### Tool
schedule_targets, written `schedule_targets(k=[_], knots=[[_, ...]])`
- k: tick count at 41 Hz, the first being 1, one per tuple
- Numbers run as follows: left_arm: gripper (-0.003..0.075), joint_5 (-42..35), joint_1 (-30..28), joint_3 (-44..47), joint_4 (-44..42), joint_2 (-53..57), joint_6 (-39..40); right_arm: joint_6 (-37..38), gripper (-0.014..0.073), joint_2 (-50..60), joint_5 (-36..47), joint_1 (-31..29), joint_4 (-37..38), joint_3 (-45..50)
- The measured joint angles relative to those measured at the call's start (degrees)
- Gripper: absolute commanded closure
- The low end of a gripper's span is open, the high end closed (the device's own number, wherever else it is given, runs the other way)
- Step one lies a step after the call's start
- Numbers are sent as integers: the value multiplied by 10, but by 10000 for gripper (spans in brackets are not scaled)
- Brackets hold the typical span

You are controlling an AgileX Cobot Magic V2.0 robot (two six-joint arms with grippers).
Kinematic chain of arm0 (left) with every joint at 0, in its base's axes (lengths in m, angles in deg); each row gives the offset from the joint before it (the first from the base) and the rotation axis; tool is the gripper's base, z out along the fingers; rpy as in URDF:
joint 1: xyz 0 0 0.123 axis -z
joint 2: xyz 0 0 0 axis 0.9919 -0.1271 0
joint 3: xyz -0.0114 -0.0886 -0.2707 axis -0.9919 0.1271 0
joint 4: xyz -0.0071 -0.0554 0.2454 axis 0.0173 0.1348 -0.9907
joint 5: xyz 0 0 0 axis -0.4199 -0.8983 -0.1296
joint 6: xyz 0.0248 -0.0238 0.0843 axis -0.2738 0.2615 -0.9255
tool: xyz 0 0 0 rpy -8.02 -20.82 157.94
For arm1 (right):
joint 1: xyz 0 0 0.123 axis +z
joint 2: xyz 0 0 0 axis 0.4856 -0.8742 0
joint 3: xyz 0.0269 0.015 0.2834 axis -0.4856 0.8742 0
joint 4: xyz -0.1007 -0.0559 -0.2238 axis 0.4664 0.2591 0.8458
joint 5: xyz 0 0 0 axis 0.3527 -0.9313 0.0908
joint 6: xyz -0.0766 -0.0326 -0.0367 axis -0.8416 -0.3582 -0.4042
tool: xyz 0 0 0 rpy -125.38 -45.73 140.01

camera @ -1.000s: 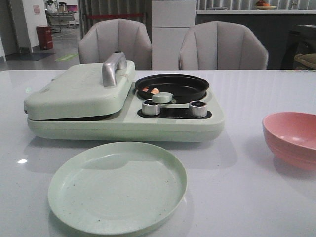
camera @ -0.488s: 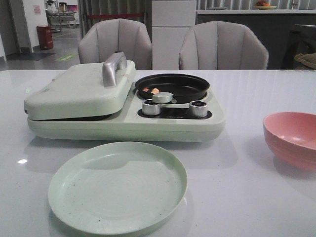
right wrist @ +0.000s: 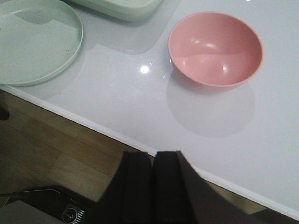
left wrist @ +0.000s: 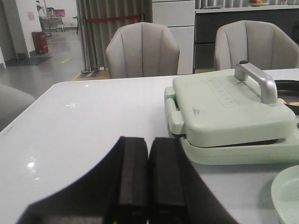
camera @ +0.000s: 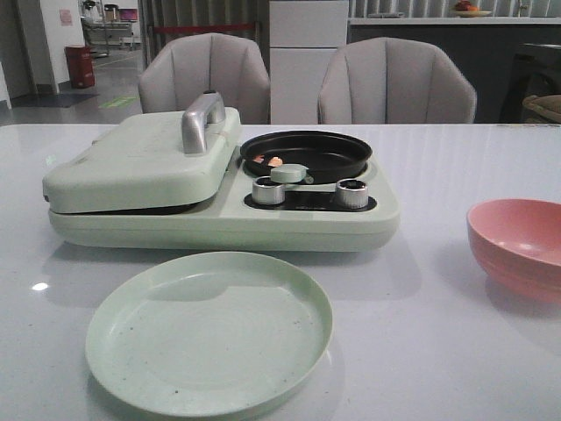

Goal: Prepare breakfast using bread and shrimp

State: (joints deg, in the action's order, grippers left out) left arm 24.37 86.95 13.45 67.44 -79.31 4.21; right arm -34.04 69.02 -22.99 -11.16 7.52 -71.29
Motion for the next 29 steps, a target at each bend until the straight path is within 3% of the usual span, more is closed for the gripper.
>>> schedule_targets(k=[14, 29], knots=[[621, 0, 0, 0, 0, 0, 0, 0, 585, 32, 15, -18, 2, 22], [621, 0, 0, 0, 1, 0, -1, 0, 585, 175, 351, -147, 8, 232]])
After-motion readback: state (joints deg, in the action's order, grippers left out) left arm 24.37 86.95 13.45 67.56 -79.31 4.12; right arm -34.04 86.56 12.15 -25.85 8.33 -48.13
